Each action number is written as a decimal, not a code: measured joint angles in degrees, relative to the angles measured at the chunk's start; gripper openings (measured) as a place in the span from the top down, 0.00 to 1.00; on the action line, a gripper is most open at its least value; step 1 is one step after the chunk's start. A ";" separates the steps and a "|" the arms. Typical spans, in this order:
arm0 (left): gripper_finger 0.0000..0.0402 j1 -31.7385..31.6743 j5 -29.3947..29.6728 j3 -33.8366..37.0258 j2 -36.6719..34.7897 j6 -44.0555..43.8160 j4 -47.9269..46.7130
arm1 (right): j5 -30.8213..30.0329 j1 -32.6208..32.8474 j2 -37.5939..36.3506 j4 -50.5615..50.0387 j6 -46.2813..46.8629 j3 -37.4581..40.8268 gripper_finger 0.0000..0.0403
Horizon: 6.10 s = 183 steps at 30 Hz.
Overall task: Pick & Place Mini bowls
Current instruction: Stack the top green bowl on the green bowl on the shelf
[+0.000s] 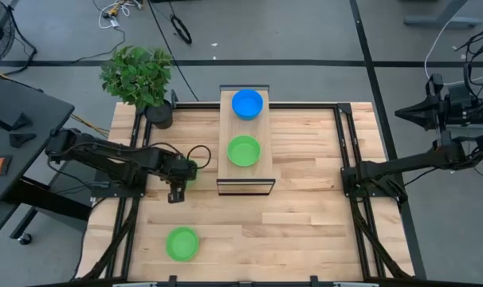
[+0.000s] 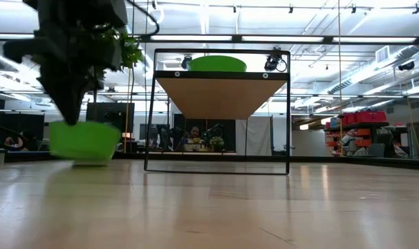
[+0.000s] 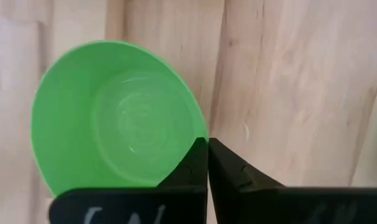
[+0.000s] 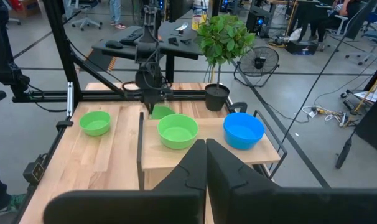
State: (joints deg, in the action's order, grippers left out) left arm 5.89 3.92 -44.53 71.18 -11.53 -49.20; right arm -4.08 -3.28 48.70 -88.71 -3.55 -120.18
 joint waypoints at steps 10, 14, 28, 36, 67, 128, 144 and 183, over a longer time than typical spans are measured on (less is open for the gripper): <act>1.00 0.00 7.08 -15.49 0.02 5.25 -11.63 | 0.00 0.00 -0.01 0.00 0.00 0.00 0.98; 1.00 0.00 9.77 -22.79 0.06 8.12 -15.06 | 0.00 -0.01 0.01 0.00 0.00 0.00 0.98; 1.00 -3.23 11.92 -45.79 8.84 27.12 -16.77 | 0.00 0.00 0.01 0.00 0.00 0.00 0.98; 1.00 -4.24 10.88 -56.61 16.60 37.54 -17.12 | 0.00 0.01 0.00 0.00 0.00 0.00 0.98; 1.00 -6.45 3.30 -61.33 29.01 51.23 -17.70 | 0.00 0.01 0.00 0.00 0.00 0.00 0.98; 0.79 -6.98 0.75 -59.98 30.18 52.72 -16.30 | 0.00 0.00 0.01 0.00 0.00 0.00 0.98; 0.76 -5.57 1.68 -68.71 29.87 40.25 -20.33 | 0.00 0.00 0.00 0.00 0.00 0.00 0.98; 1.00 -7.25 5.65 -60.92 30.05 13.20 -13.65 | 0.00 0.01 0.01 0.00 0.00 0.00 0.98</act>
State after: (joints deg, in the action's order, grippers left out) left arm -1.36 9.57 -105.45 101.23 1.67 -62.85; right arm -4.08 -3.27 48.71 -88.71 -3.55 -120.18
